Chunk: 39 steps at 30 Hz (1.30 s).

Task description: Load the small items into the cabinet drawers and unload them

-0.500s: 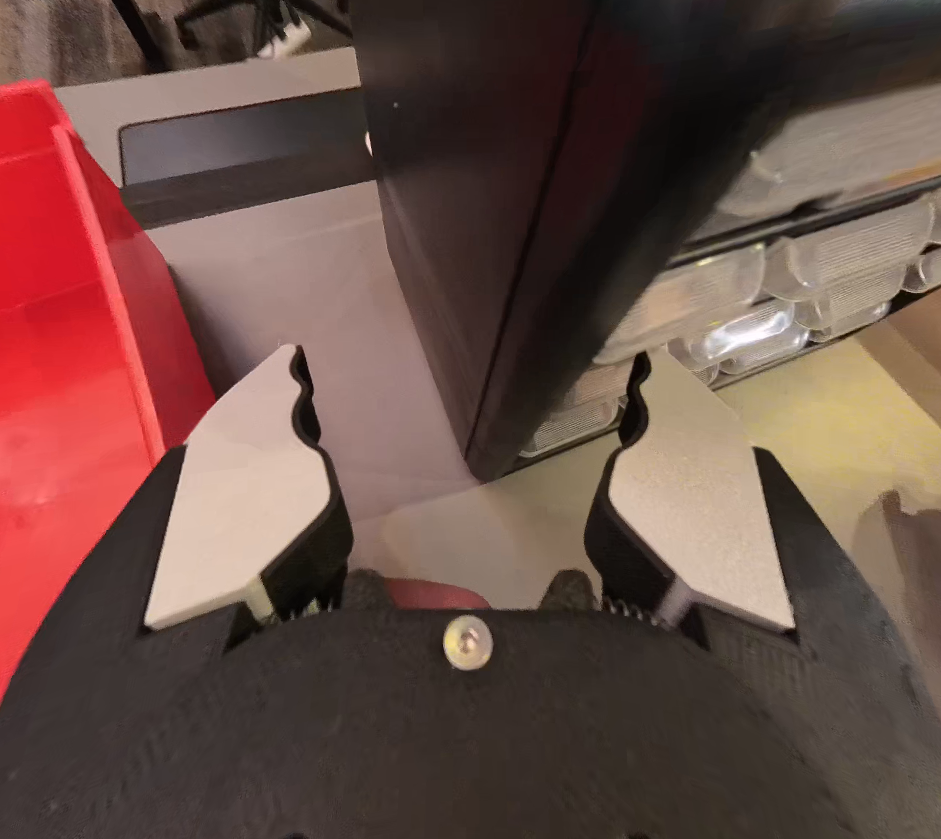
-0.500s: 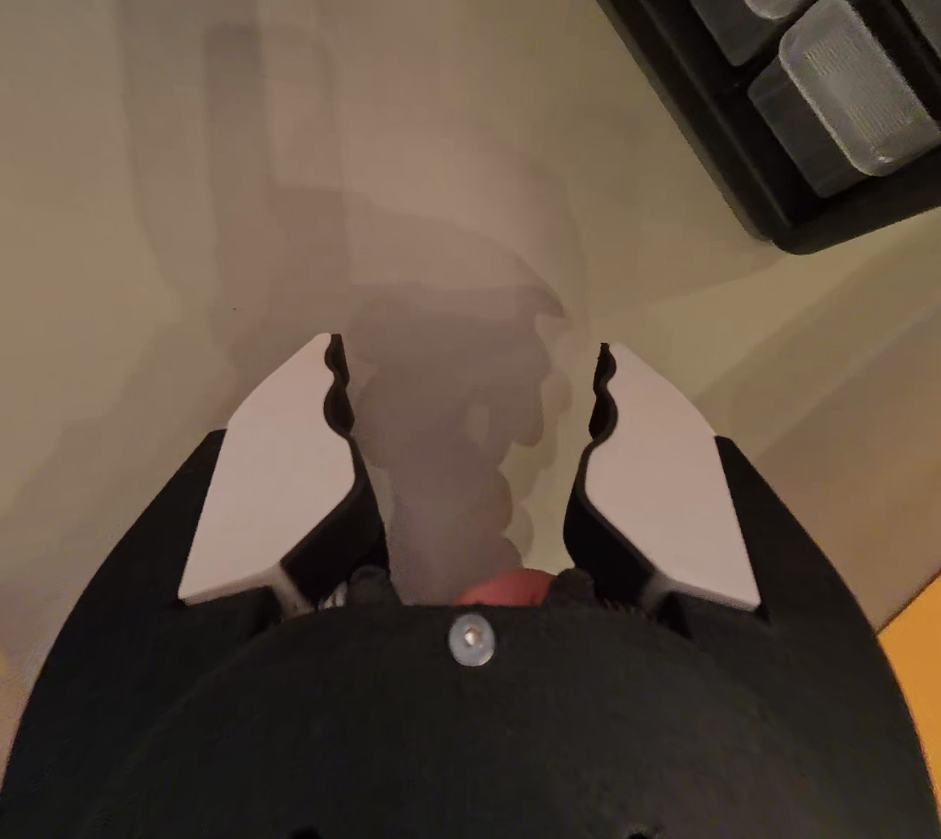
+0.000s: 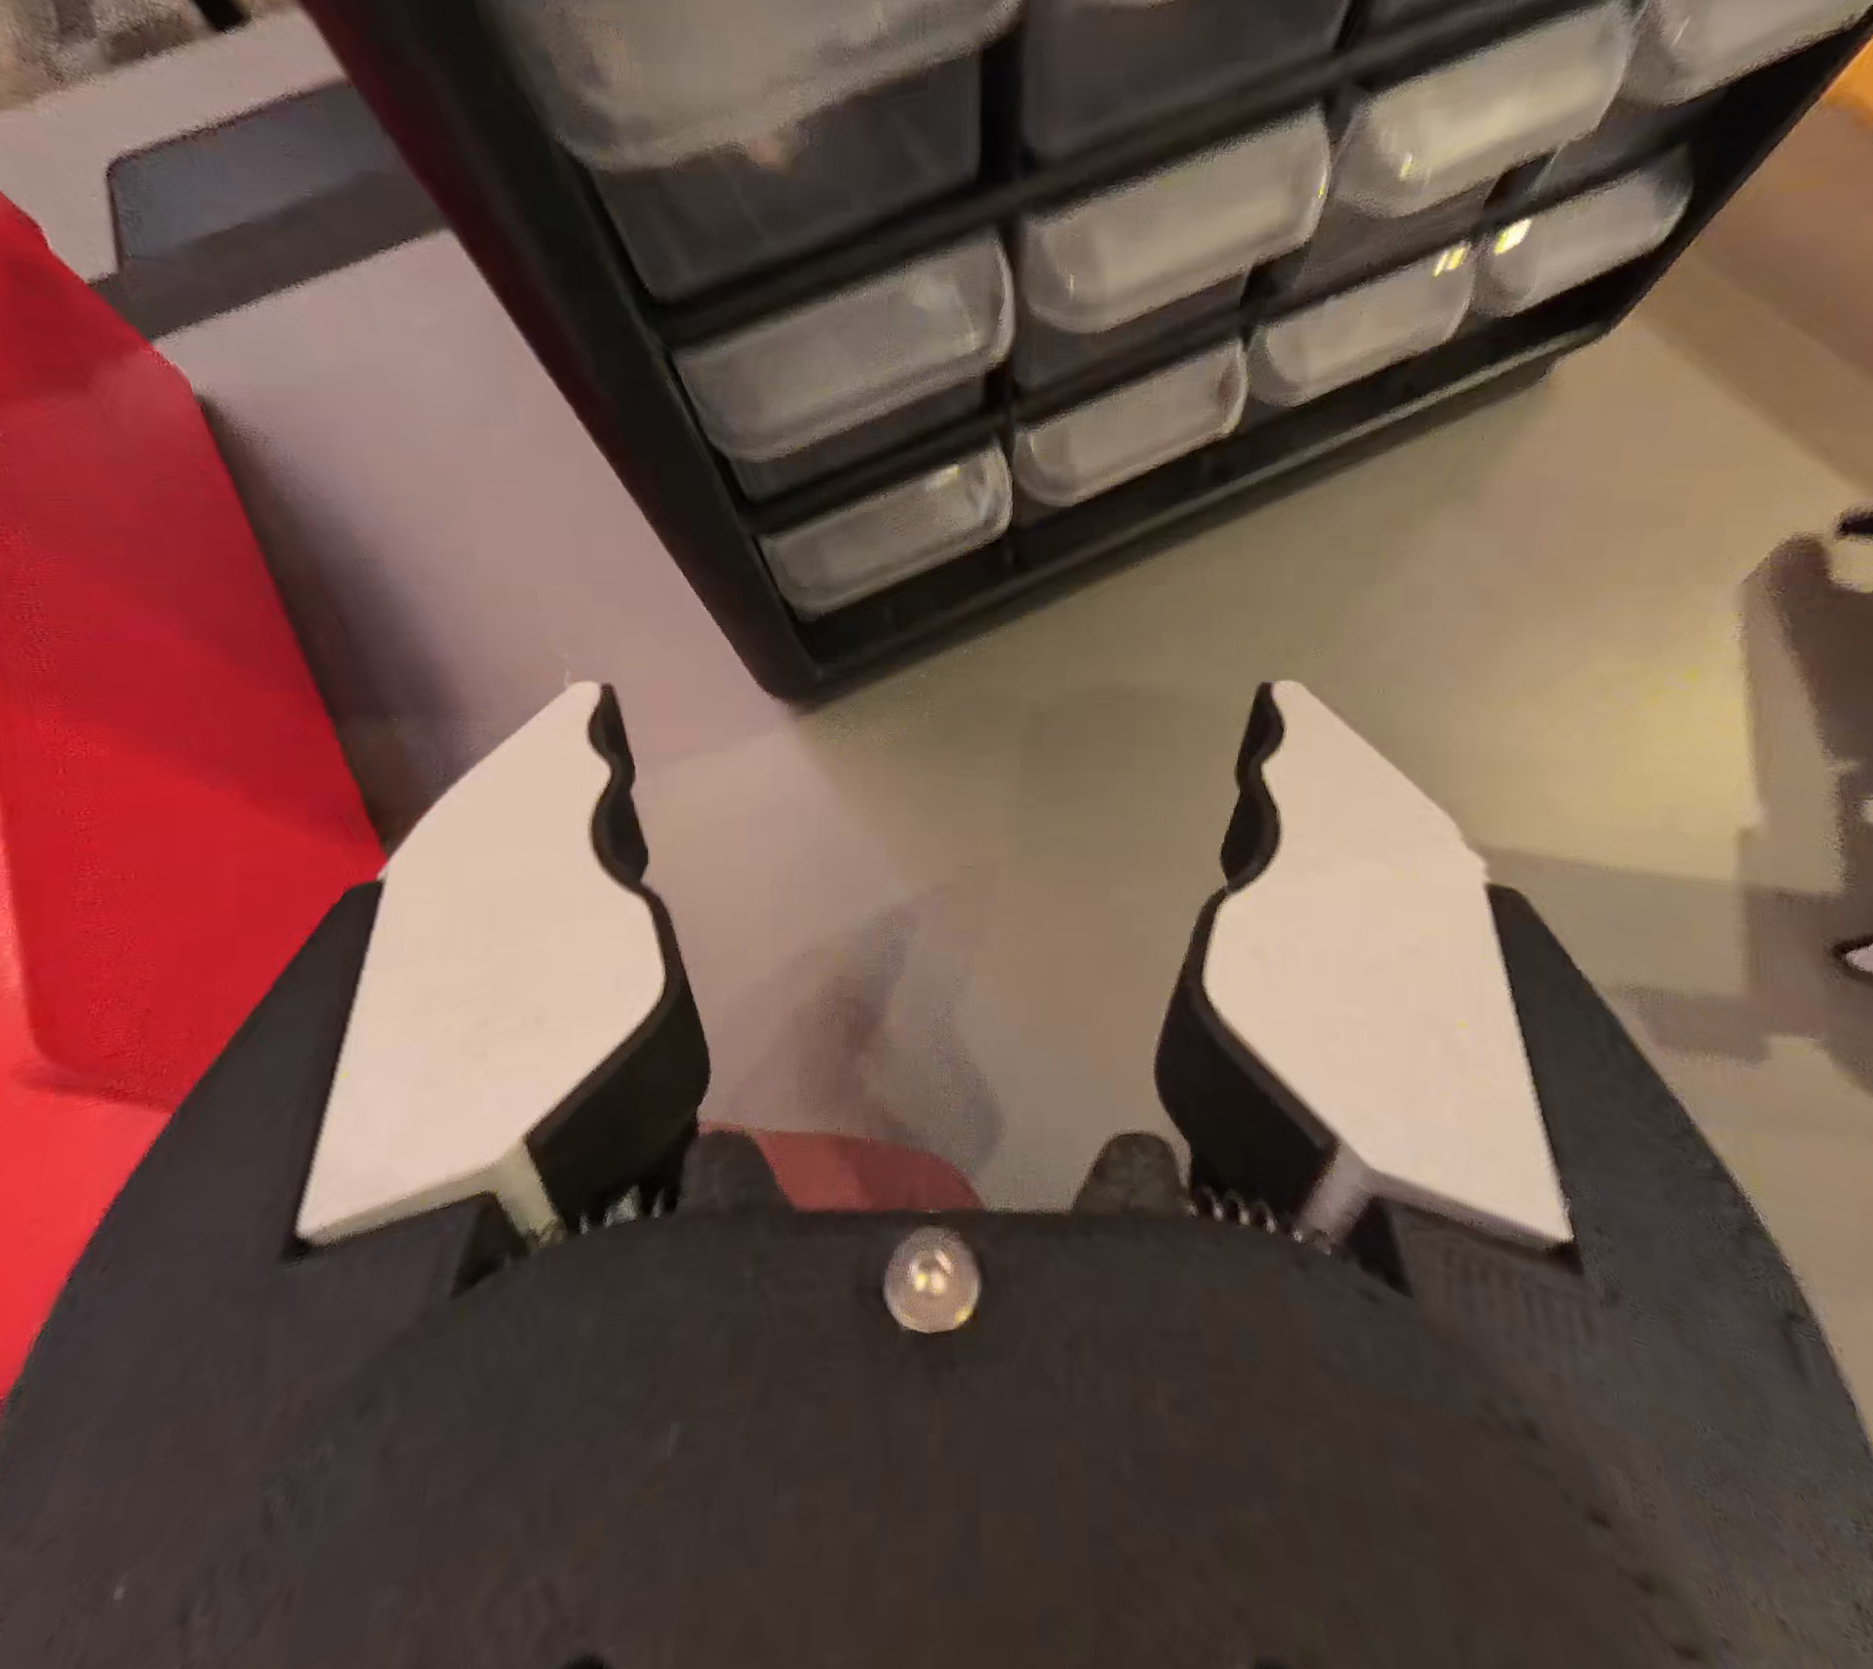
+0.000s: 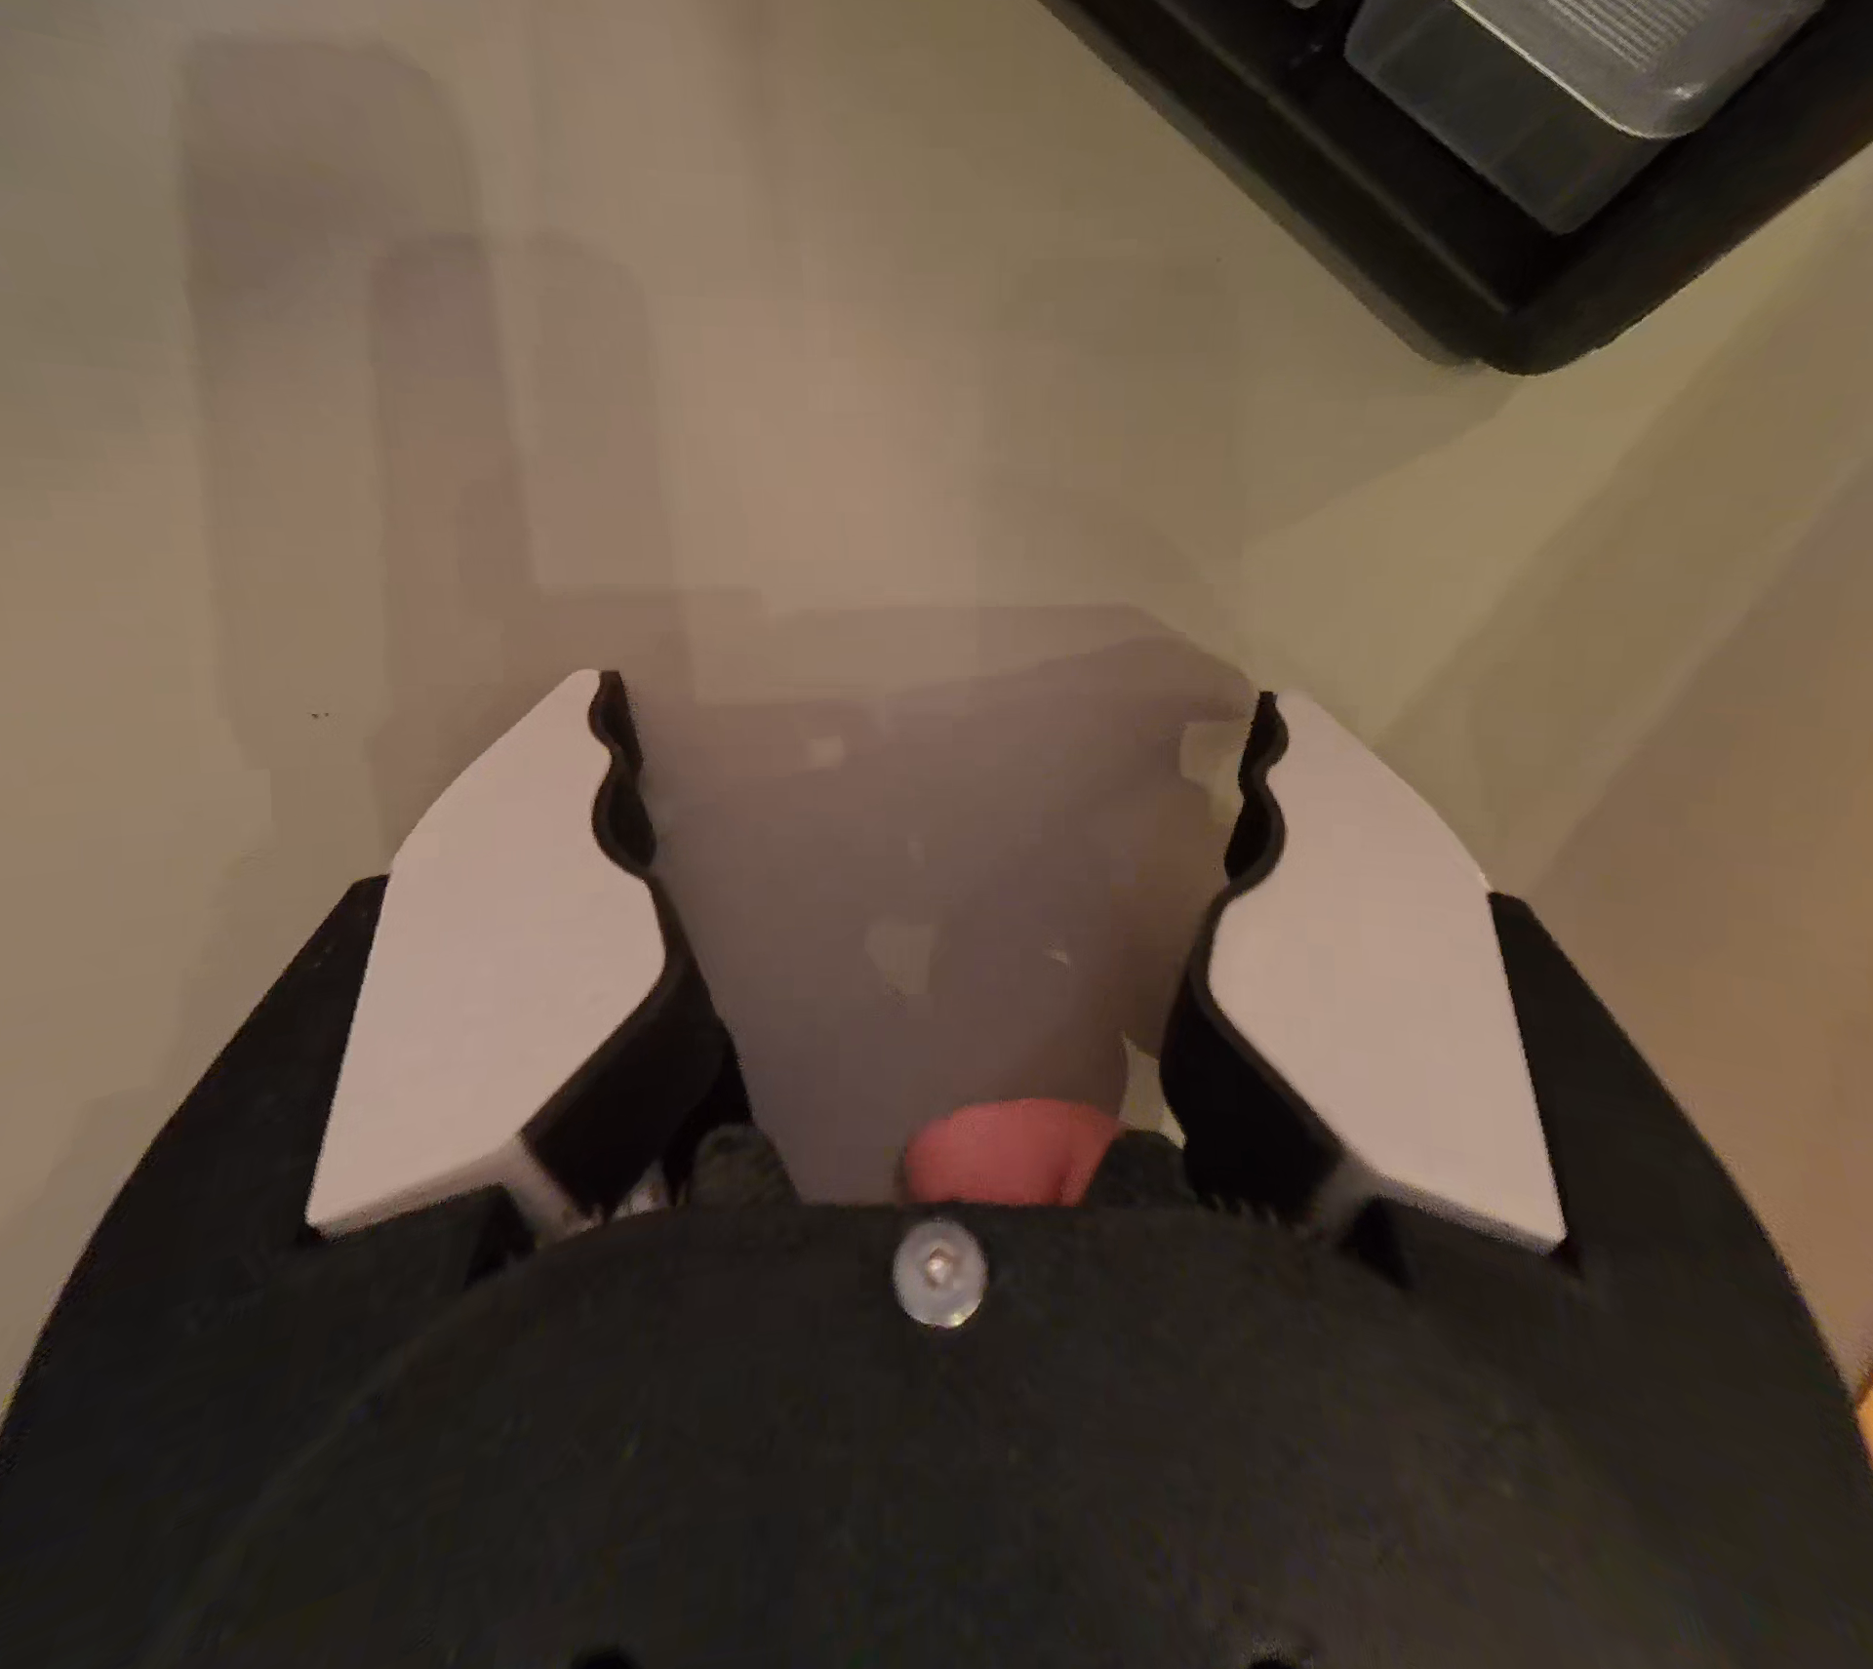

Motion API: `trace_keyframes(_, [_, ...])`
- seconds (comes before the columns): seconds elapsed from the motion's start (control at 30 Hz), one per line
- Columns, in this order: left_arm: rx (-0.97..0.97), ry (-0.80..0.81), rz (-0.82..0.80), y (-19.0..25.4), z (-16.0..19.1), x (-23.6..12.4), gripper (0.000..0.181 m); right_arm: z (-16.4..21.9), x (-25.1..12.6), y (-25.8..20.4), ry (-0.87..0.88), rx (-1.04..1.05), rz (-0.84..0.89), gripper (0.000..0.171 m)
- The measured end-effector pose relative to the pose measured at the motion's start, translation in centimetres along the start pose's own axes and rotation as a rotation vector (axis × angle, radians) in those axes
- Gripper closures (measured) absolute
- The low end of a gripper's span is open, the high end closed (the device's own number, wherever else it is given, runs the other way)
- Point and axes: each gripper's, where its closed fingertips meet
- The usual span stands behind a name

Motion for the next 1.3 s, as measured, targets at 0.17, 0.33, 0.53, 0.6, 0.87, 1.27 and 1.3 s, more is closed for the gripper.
trace_keyframes(0.17, [0.031,-0.032,0.006,1.3,1.1,0.7,0.070,-0.4,0.1,-0.2,0.014,0.018,0.021,0.067])
trace_keyframes(0.33, [0.014,-0.045,0.049,2.1,1.9,1.3,0.070,-0.5,-0.1,0.5,0.029,0.055,0.070,0.074])
trace_keyframes(0.53, [0.010,-0.133,0.089,3.4,4.7,2.5,0.065,-0.3,0.2,0.2,0.014,0.051,0.031,0.061])
trace_keyframes(0.6, [0.001,-0.134,0.051,3.1,4.8,2.5,0.069,-0.2,0.2,0.4,0.012,0.063,0.033,0.060])
trace_keyframes(0.87, [-0.007,-0.166,0.106,4.4,6.3,1.6,0.076,0.2,-0.1,1.2,0.012,0.082,0.055,0.058])
trace_keyframes(1.27, [0.040,-0.228,0.101,6.3,8.8,0.1,0.084,1.3,-0.6,-0.3,-0.001,0.138,0.064,0.054])
trace_keyframes(1.3, [0.055,-0.236,0.095,6.4,9.1,0.0,0.084,1.4,-0.6,-0.3,-0.003,0.142,0.056,0.055])
Point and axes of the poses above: each gripper's, where its closed fingertips meet, x out along the fingers, z out of its underside, y = z × x across the jaws, and after that the axes turned 12 degrees about -y, right-handed
